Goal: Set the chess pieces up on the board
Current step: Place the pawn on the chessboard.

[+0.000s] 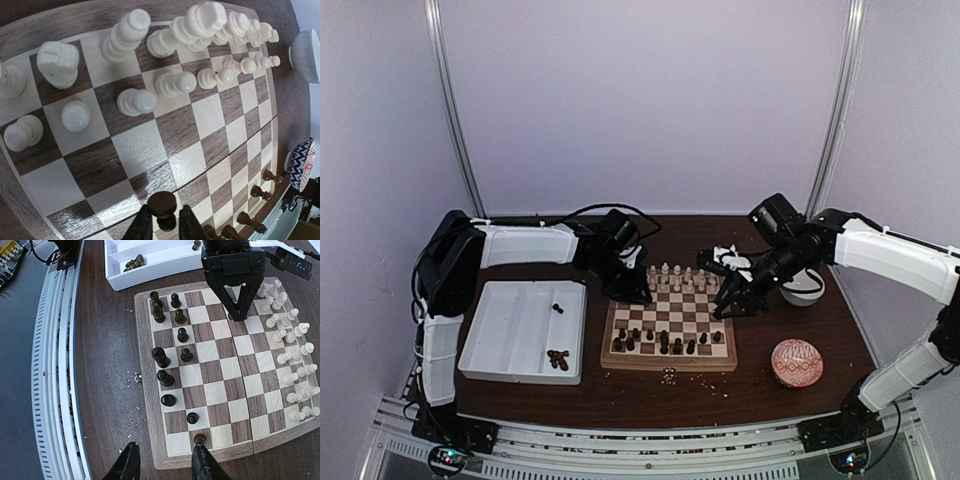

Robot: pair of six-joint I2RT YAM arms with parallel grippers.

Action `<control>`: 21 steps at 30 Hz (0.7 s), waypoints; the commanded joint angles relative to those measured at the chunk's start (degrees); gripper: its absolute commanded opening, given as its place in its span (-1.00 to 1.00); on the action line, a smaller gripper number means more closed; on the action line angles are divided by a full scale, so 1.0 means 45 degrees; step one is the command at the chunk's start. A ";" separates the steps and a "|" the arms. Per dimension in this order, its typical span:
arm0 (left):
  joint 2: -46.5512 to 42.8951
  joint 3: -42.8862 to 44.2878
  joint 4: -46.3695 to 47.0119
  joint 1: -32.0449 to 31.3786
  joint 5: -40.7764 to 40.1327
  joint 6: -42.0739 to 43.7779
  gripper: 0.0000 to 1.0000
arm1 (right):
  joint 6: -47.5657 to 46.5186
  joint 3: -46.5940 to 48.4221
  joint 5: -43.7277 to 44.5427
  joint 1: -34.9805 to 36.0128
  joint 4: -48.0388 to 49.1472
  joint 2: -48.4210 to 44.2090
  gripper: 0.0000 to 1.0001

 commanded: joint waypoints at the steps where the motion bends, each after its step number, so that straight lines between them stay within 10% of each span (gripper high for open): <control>1: 0.0176 -0.0345 0.1397 0.0041 0.0315 -0.1087 -0.58 | 0.0062 0.0064 0.0209 -0.0126 0.0149 0.0242 -0.27; 21: -0.0010 -0.0019 0.0177 0.0067 0.0161 -0.0249 -0.38 | 0.0003 0.0284 0.0178 -0.0269 0.0046 0.0724 -0.27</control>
